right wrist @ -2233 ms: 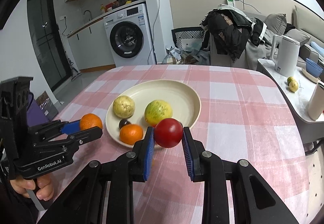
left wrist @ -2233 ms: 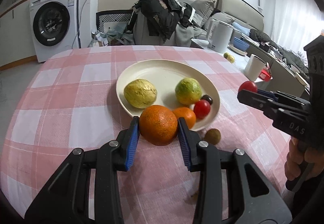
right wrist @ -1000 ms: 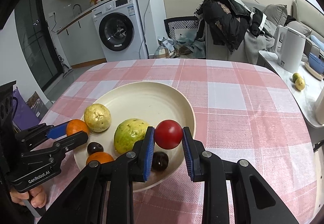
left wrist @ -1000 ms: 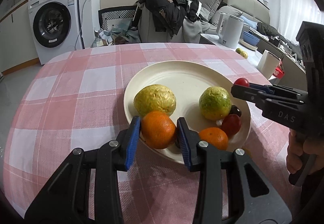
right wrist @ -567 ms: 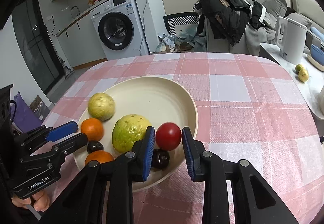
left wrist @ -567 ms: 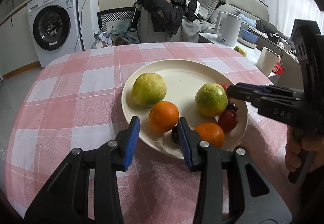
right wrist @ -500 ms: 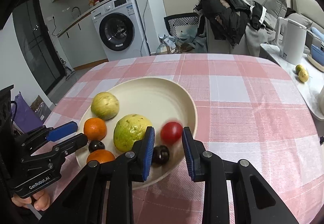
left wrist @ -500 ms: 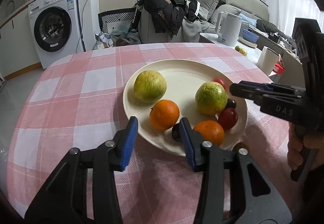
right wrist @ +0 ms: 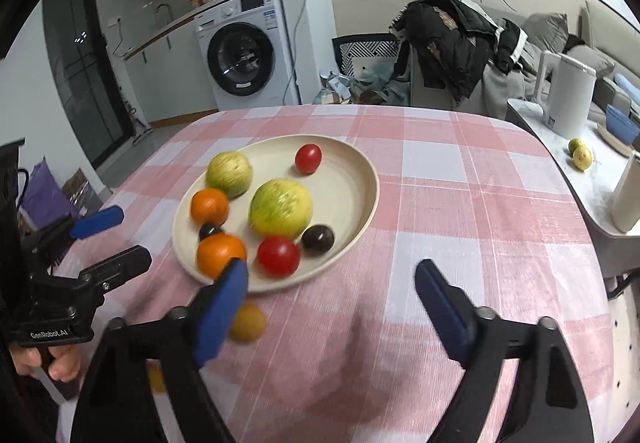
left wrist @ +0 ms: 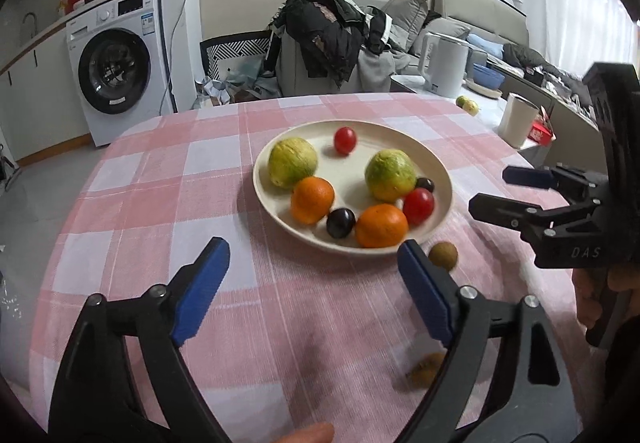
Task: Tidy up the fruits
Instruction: 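Move both tools toward the two small brown fruits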
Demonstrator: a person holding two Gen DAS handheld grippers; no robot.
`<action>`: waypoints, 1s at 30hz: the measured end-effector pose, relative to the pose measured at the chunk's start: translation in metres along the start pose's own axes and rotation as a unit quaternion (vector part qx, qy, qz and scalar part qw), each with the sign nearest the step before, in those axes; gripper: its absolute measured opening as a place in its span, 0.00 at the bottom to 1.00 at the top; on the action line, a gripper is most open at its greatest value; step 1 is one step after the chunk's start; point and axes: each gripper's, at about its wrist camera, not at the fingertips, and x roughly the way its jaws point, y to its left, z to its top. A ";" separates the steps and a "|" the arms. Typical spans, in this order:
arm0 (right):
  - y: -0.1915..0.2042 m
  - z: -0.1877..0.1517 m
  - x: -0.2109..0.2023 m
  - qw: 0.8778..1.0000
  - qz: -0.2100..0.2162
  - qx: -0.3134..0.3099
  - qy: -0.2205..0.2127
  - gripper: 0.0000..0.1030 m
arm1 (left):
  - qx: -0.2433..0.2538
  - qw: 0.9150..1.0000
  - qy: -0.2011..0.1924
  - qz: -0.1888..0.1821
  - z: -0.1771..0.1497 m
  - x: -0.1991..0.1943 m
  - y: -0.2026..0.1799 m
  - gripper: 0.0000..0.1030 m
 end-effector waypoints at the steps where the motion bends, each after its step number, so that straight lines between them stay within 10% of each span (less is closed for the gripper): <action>1: 0.002 -0.002 -0.003 1.000 -0.003 -0.007 0.002 0.90 | 0.004 1.000 0.001 -0.001 -0.002 -0.004 -0.002 0.89; 30: 0.028 -0.031 -0.005 0.995 0.006 -0.082 0.056 1.00 | 0.039 0.997 0.062 -0.036 -0.050 -0.026 -0.036 0.98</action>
